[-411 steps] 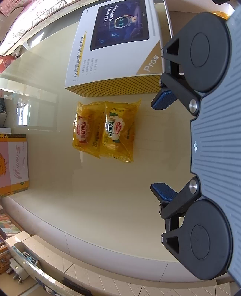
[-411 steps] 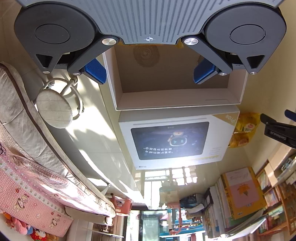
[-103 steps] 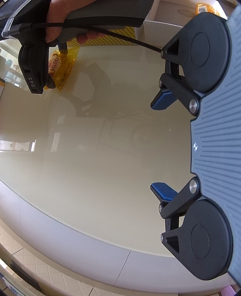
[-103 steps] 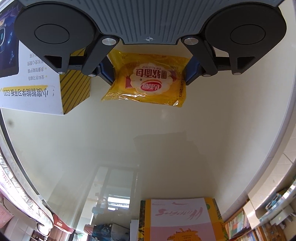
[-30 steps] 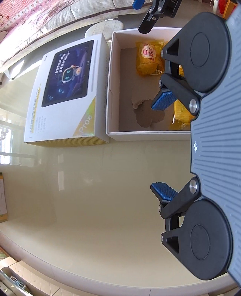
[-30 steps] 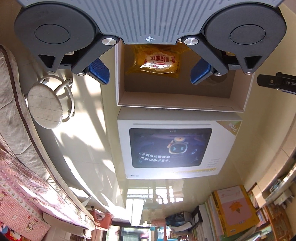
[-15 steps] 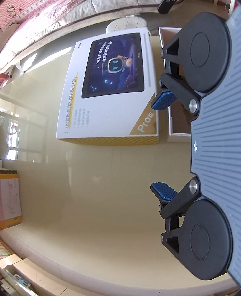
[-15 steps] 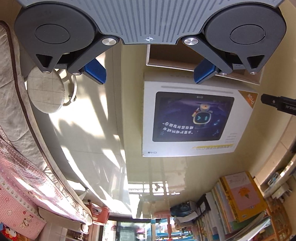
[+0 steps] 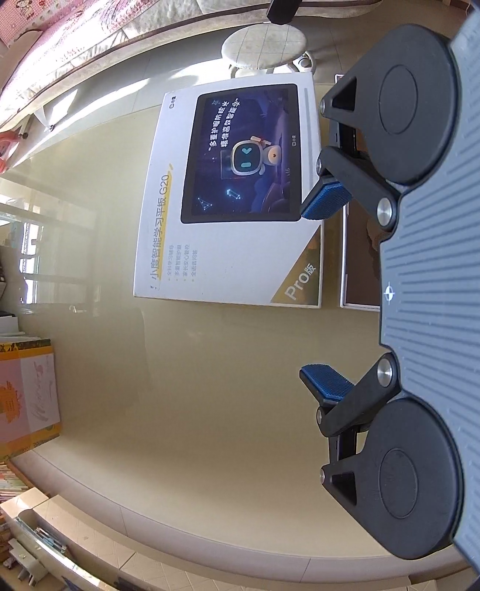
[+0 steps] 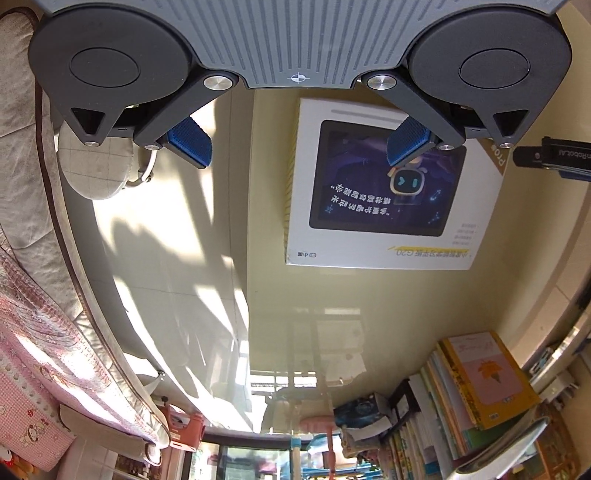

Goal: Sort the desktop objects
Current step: 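Withdraw the right tool up and away from the white box, then move both tools toward the striped tablet box beside the white box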

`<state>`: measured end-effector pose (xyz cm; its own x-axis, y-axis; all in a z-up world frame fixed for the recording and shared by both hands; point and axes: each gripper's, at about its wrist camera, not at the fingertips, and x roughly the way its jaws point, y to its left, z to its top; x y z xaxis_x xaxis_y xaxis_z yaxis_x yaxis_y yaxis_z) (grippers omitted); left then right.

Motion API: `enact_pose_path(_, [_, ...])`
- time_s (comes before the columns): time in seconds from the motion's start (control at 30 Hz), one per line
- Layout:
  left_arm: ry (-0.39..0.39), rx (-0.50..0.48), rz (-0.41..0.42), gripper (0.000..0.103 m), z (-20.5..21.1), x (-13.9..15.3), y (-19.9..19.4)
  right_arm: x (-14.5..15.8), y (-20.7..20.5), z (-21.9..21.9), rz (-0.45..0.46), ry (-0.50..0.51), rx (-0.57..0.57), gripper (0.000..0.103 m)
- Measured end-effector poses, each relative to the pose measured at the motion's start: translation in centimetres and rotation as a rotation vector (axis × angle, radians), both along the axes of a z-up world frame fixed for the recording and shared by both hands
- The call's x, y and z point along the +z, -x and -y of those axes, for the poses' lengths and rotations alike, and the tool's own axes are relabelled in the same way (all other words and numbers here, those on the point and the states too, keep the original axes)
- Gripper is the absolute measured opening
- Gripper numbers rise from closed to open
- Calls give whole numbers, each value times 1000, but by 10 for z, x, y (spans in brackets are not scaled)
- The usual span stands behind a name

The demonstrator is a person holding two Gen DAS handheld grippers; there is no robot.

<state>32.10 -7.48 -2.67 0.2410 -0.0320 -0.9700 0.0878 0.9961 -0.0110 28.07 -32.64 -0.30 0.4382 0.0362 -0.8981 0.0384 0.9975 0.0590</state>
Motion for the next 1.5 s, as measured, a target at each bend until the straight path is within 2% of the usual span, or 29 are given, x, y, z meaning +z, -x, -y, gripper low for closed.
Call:
enact_pose_path(0.33, [29,-72,-34,103,16,24,58,27,45,-14,-3,-9,-15,103])
enact_pose_path(0.53, [37,-47,-42,103,2,29,82,38,61,-28,2,8,-30,103])
enact_pose_path(0.83, [62,-86,-105,103,3,26,111,44,88,-52,-71,56,-5,103])
enact_pose_path(1.07, [59,-113,-116,103,7,31,125,43,111,-63,-121,40,-21,103])
enact_pose_path(1.23, [62,-115,-121,103,5,34,130,45,118,-66,-117,30,-42,103])
enact_pose_path(1.5, [88,-91,-99,103,3,33,101,42,99,-64,-85,50,-70,103])
